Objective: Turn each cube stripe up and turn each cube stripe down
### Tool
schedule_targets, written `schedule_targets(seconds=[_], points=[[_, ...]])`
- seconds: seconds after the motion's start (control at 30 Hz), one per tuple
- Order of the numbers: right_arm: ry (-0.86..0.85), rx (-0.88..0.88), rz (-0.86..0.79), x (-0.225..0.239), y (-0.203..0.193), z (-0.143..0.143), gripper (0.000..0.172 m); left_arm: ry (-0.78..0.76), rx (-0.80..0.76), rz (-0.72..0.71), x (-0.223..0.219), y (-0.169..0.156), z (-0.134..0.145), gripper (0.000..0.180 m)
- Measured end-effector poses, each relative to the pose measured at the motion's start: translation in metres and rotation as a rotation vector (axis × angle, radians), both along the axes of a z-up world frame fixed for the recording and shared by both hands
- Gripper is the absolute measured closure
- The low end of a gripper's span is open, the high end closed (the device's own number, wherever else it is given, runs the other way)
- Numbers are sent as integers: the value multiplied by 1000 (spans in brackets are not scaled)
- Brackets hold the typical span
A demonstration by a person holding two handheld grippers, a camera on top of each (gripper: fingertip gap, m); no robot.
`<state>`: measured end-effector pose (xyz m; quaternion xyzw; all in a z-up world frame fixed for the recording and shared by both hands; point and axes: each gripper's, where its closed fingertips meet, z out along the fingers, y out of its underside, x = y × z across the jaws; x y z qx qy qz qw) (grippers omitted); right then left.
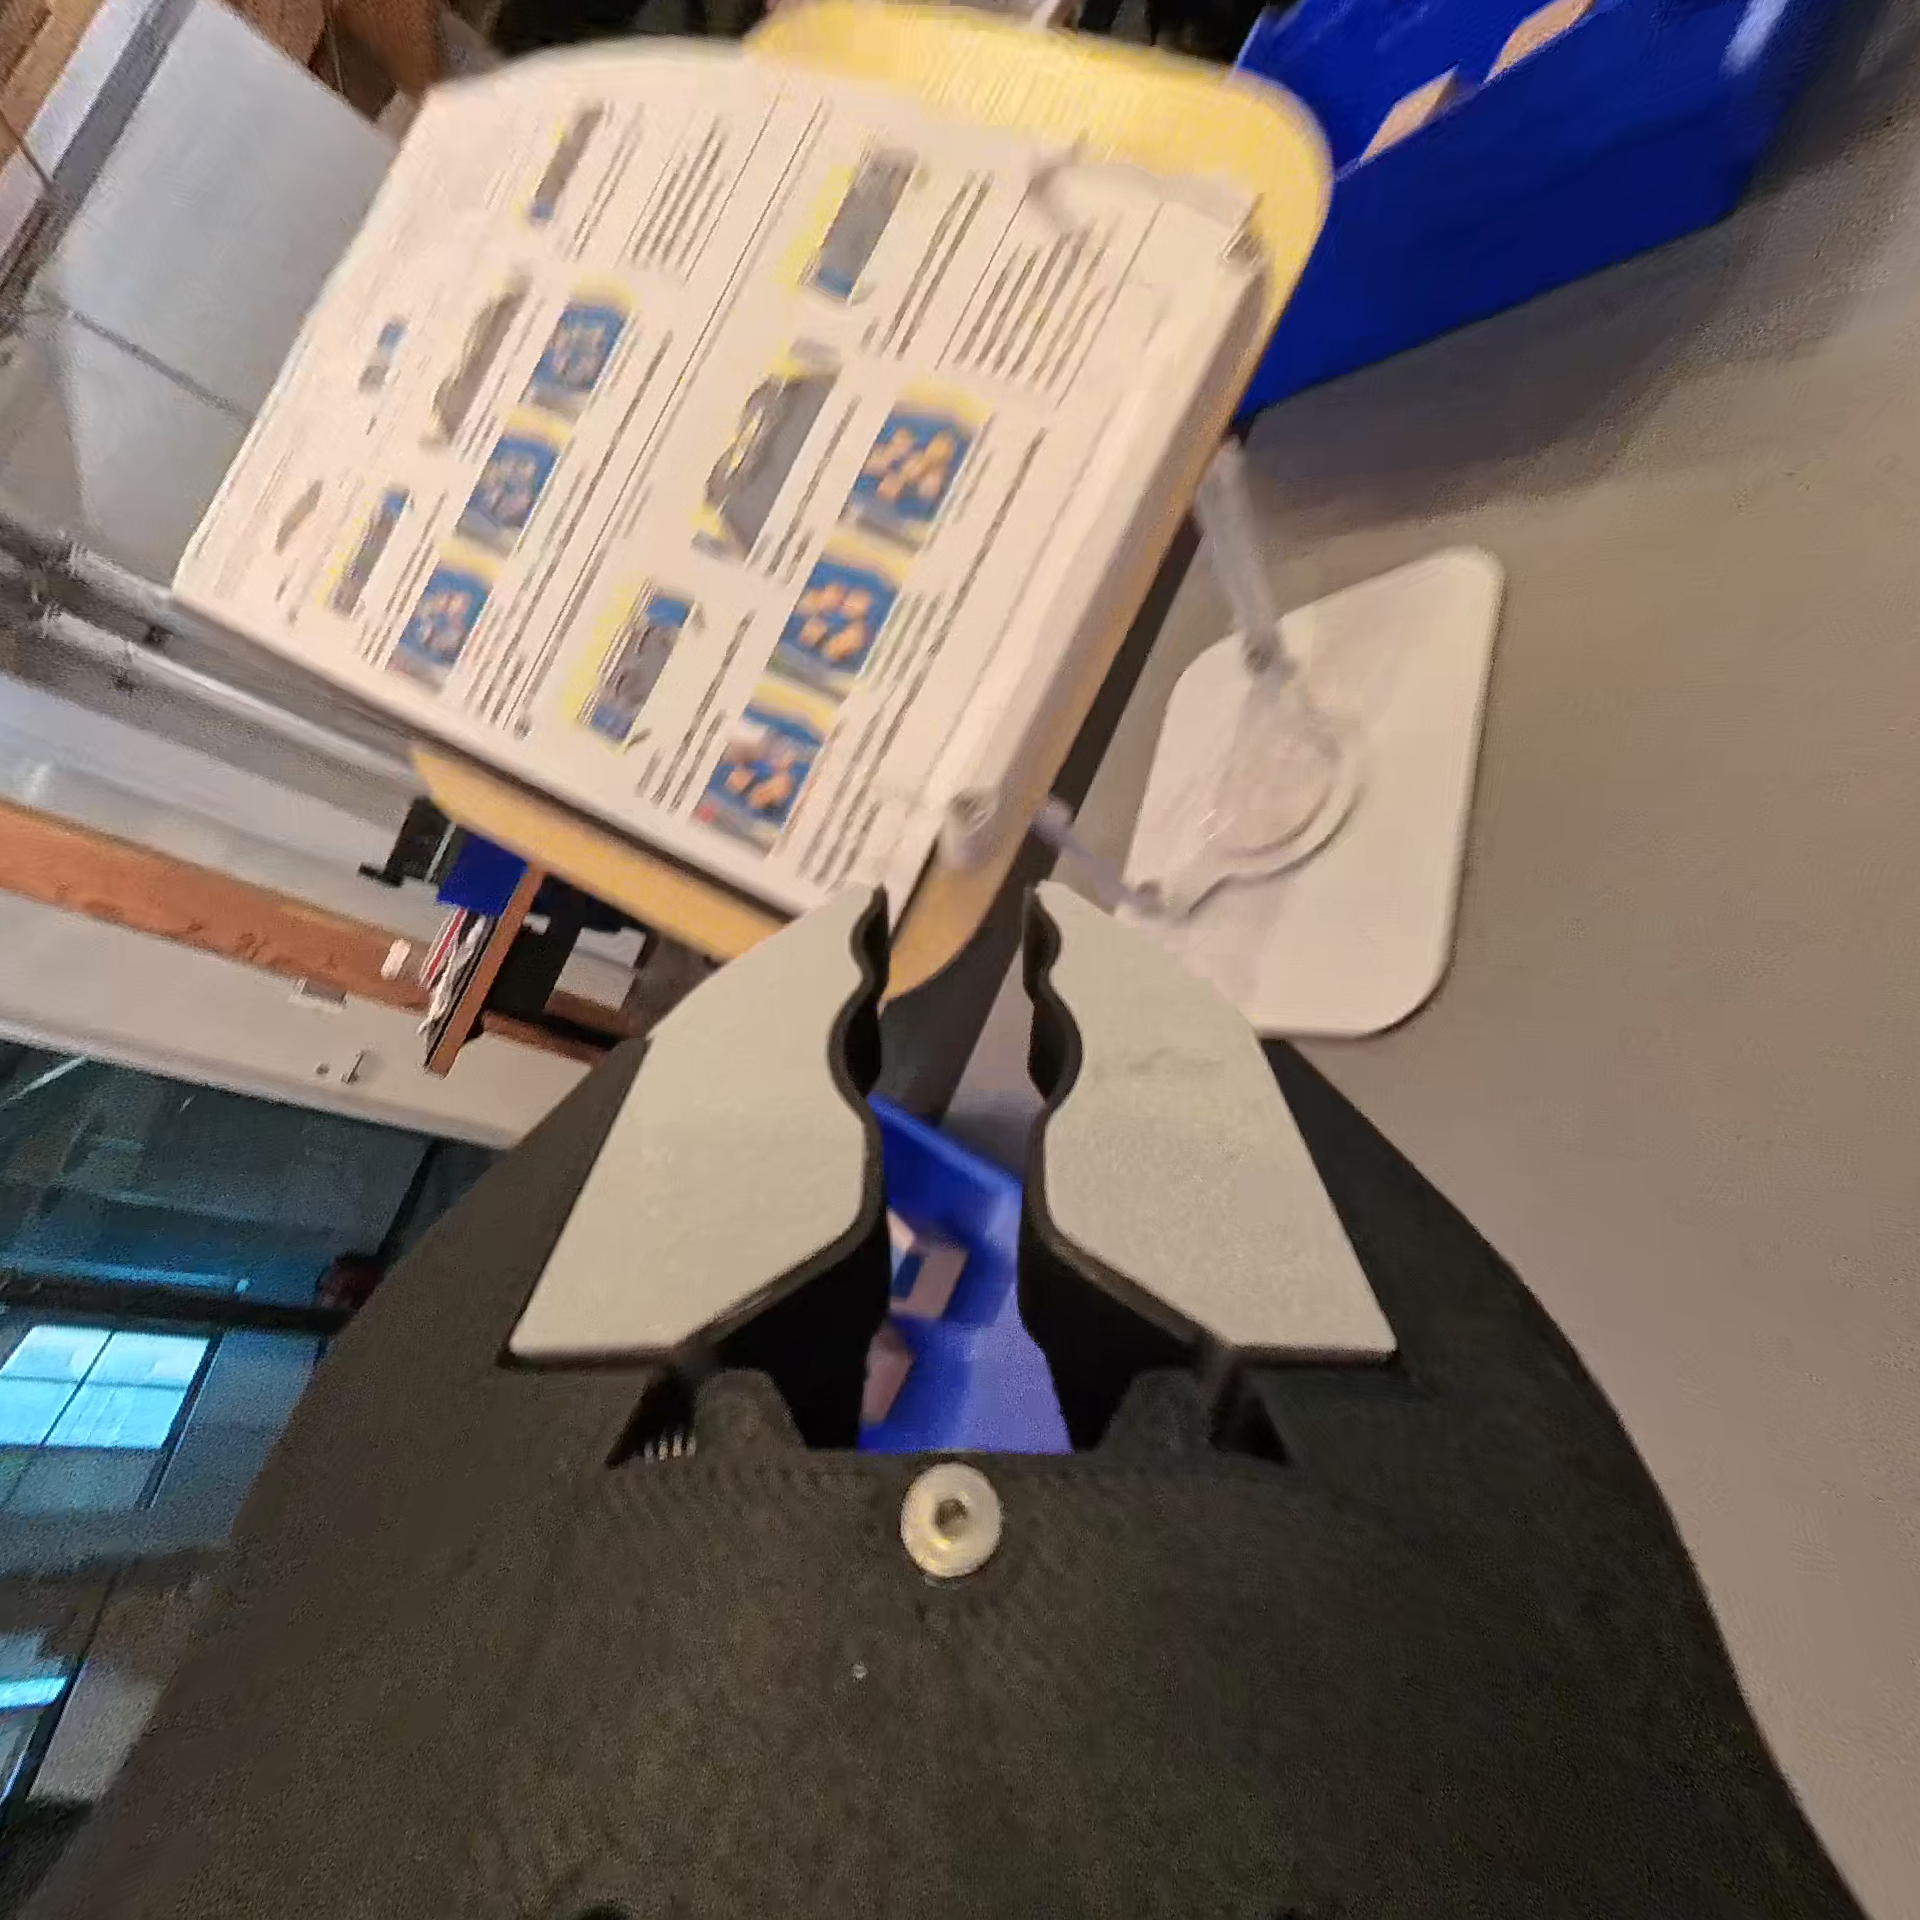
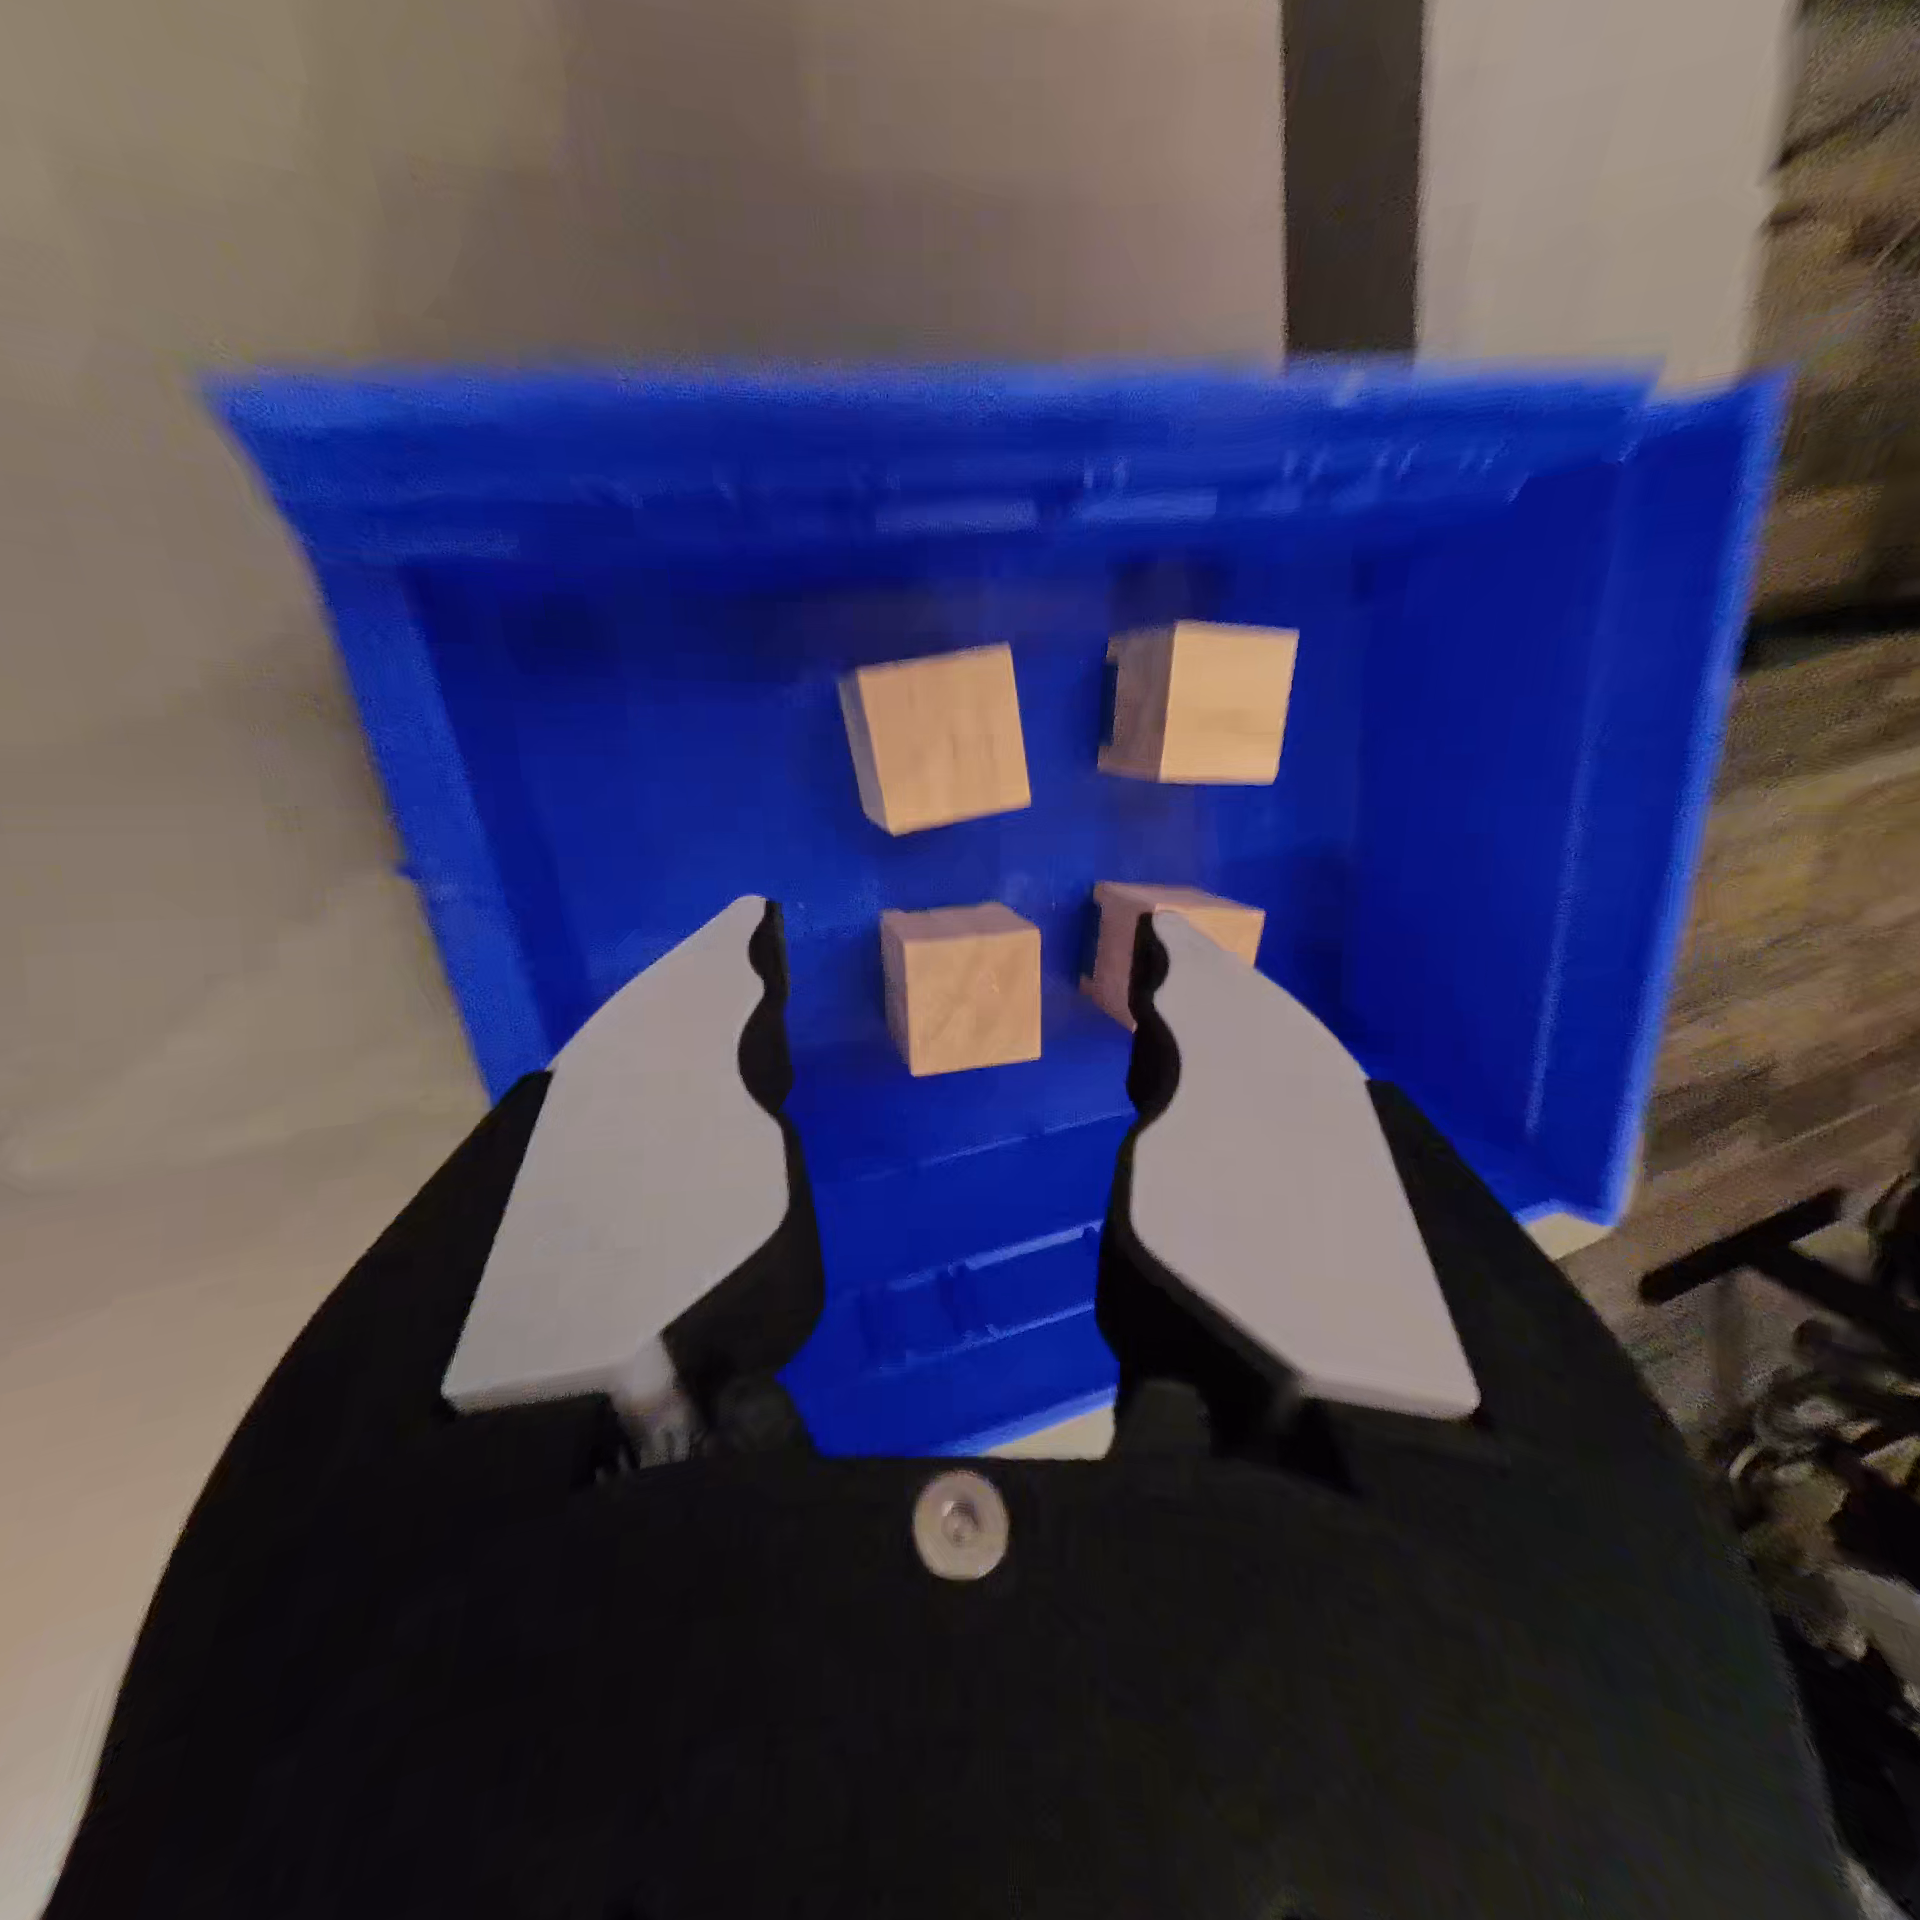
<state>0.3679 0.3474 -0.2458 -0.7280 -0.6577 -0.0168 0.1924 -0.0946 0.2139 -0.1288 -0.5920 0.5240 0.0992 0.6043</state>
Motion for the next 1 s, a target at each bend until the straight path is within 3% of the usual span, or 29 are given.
schedule_targets(seconds=[0.03, 0.2, 0.37, 0.5, 0.6, 0.7, 0.83, 0.9, 1.0], points=[[28, 34, 23, -10, -9, 14, 110, 23, -23, 16, -15, 13, -1, 153], [87, 135, 125, -52, -61, 47, 118, 179, -302, 125, -89, 103, -52, 130], [192, 128, 184, -89, -104, 55, 122, 290, -513, 161, -131, 175, -118, 123], [256, 103, 235, -113, -125, 60, 125, 472, -647, 182, -153, 203, -168, 119], [262, 89, 261, -125, -129, 58, 125, 503, -722, 183, -152, 215, -188, 112], [278, 88, 281, -138, -129, 57, 124, 501, -790, 200, -151, 219, -206, 122], [409, 43, 318, -173, -144, 69, 125, 415, -695, 279, -155, 224, -186, 131], [530, 7, 319, -200, -154, 82, 123, 270, -601, 277, -146, 212, -155, 131], [779, -109, 321, -246, -174, 111, 120, 42, -385, 216, -121, 170, -83, 131]])
